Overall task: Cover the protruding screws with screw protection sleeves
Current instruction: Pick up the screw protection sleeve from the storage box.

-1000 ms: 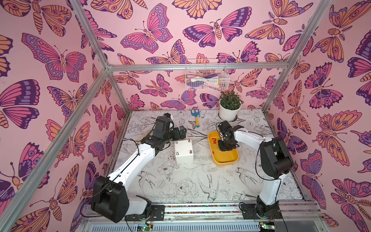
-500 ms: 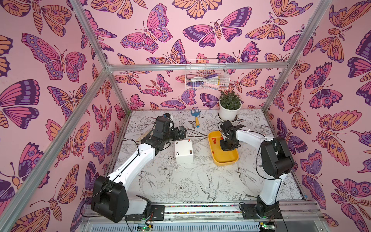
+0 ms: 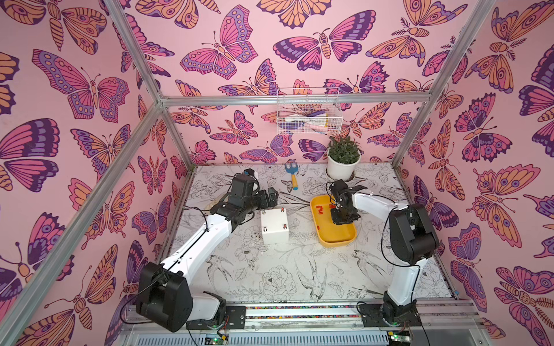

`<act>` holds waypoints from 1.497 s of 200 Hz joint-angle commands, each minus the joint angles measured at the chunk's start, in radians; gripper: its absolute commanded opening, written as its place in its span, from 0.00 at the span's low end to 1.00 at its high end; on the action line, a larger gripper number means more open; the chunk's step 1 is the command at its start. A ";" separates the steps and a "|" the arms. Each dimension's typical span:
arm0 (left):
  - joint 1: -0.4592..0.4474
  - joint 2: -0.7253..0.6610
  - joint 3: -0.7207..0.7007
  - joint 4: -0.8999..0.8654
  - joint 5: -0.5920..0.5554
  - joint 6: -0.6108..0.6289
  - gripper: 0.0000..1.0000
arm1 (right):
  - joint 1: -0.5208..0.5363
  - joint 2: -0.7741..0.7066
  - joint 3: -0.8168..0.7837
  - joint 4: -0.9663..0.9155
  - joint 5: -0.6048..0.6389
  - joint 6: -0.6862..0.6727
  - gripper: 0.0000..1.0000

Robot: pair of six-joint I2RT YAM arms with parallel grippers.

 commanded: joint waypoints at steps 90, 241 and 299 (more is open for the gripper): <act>0.027 -0.005 -0.010 0.008 0.019 -0.002 1.00 | -0.005 0.052 0.045 -0.045 0.084 -0.013 0.24; 0.034 0.013 0.001 0.020 0.035 -0.004 1.00 | -0.005 0.106 0.058 -0.055 0.095 -0.014 0.20; 0.035 0.011 0.002 0.020 0.034 -0.002 1.00 | -0.007 0.113 0.062 -0.054 0.081 -0.017 0.16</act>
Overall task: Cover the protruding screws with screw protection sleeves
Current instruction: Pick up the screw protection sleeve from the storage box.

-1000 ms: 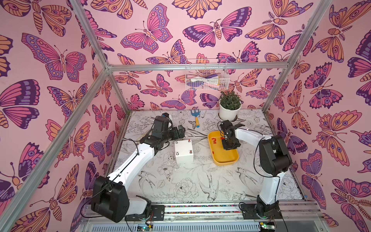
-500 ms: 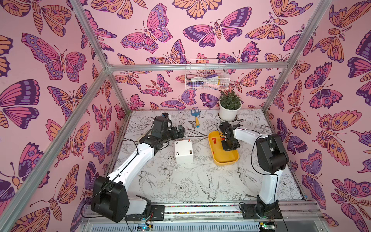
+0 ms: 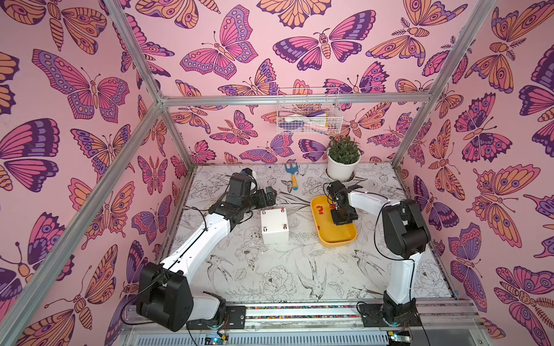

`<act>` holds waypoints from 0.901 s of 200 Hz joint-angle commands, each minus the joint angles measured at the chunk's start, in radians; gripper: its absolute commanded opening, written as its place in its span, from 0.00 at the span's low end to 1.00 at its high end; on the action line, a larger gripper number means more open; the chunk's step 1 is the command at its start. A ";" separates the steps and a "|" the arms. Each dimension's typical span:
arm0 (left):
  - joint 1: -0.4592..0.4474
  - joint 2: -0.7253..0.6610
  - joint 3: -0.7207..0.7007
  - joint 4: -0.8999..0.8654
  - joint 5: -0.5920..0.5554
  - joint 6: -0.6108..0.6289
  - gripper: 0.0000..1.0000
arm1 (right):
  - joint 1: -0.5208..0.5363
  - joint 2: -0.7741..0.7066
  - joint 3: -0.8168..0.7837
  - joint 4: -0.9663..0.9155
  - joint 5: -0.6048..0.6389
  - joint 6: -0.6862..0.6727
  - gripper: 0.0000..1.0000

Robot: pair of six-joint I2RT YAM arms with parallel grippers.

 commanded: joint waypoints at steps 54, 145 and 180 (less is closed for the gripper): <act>0.008 0.003 0.002 0.013 0.005 -0.004 1.00 | -0.006 0.034 0.015 -0.018 -0.006 -0.015 0.15; 0.008 0.006 0.003 0.014 0.006 -0.004 1.00 | -0.011 0.030 0.005 0.002 -0.016 -0.020 0.11; 0.008 0.016 0.010 0.019 0.016 0.002 1.00 | -0.012 0.019 -0.001 0.011 -0.027 -0.021 0.09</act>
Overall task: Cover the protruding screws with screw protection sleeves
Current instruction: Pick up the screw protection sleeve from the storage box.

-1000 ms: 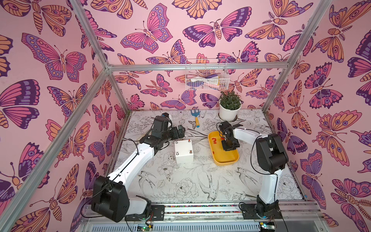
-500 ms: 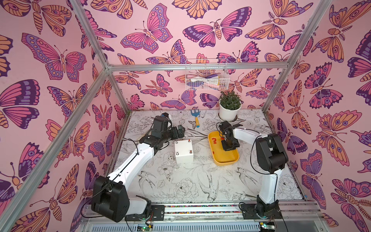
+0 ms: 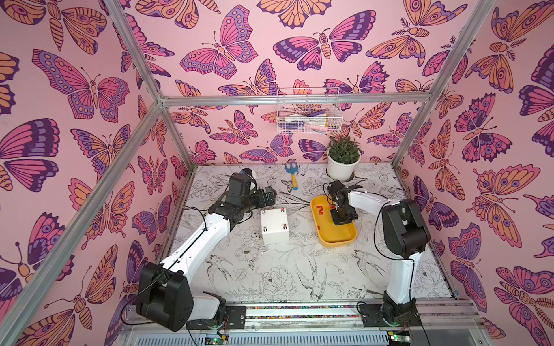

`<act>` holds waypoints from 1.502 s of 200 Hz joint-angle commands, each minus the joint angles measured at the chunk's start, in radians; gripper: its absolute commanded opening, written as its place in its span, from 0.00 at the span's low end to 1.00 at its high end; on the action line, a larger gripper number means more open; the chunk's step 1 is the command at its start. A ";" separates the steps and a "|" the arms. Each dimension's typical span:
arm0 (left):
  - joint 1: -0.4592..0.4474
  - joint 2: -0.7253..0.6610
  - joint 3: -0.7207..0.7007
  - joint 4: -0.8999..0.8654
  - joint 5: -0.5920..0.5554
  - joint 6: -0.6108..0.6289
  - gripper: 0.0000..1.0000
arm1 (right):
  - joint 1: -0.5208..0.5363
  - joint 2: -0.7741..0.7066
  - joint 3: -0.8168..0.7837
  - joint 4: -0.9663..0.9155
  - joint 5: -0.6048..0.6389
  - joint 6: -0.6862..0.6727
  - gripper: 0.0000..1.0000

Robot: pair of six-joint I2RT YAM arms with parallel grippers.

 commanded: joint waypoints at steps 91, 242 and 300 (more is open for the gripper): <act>-0.014 0.097 0.077 0.052 0.100 0.033 1.00 | -0.010 -0.096 -0.032 0.024 -0.088 0.003 0.09; -0.155 0.373 0.240 0.190 0.280 0.060 1.00 | -0.014 -0.384 -0.112 0.066 -0.443 -0.080 0.10; -0.183 0.442 0.306 0.157 0.276 0.104 1.00 | -0.015 -0.430 -0.140 0.117 -0.552 -0.090 0.10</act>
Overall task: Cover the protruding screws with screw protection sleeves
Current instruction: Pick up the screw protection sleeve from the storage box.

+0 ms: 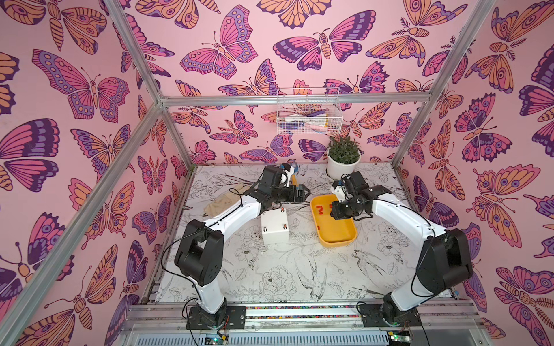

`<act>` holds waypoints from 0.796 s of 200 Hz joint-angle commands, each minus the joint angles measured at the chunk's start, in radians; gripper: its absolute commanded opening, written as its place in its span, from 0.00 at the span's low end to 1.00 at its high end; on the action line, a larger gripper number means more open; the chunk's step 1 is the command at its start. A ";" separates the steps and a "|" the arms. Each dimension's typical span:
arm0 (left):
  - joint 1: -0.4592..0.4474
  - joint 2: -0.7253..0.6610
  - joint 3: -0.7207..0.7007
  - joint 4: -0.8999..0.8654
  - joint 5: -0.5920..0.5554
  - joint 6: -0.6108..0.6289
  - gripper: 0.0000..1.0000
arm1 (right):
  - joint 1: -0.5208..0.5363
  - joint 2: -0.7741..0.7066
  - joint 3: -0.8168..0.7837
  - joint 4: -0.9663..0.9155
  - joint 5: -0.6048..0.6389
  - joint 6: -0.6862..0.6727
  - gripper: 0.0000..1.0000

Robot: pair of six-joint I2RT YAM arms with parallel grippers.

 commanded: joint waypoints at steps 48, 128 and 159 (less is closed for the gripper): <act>-0.047 0.101 0.060 0.037 0.064 0.041 1.00 | -0.007 -0.061 -0.029 0.062 -0.111 -0.013 0.10; -0.090 0.169 0.108 0.047 0.098 0.037 0.99 | -0.007 -0.087 -0.043 0.083 -0.123 -0.008 0.10; -0.113 0.179 0.119 0.047 0.097 0.033 1.00 | -0.007 -0.105 -0.049 0.094 -0.115 -0.004 0.10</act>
